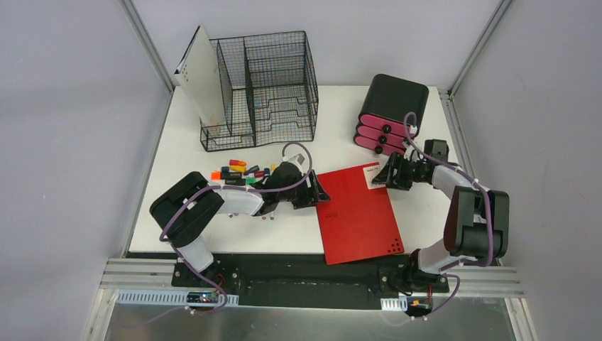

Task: Organize the desk
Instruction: Pick up the folder from the center of the board.

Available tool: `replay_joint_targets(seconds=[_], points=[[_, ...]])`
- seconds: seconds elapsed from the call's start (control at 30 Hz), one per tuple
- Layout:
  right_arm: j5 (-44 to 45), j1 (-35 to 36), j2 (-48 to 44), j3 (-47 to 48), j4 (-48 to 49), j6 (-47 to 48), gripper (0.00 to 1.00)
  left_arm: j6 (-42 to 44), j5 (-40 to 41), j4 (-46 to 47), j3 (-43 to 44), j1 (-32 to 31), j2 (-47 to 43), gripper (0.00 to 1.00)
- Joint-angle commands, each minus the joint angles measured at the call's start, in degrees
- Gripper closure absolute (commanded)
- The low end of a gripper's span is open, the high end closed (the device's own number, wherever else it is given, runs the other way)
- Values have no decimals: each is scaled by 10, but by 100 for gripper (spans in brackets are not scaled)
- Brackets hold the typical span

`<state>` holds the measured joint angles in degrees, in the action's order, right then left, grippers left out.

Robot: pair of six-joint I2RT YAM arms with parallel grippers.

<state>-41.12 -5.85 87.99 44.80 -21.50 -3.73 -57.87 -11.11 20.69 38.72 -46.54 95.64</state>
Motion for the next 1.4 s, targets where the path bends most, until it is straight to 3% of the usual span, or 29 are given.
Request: replay_joint_targets(seconds=[0.0,0.27,0.8,1.0,1.23,1.37], points=[[-125,30,-77,-8,35,-34,40,-8,-17,14,18,-19,46,35],[-111,57,-139,-14,48,-8,41,3,-11,25,49,-21,69,35],[-51,96,-135,49,-19,71,43,55,-1,9,160,-20,143,35],[-71,95,-113,73,-30,46,61,60,4,12,166,-15,153,34],[-124,85,-114,92,-59,40,98,61,-6,59,132,-2,144,33],[-167,53,-128,91,-63,39,100,87,-4,102,93,2,107,30]])
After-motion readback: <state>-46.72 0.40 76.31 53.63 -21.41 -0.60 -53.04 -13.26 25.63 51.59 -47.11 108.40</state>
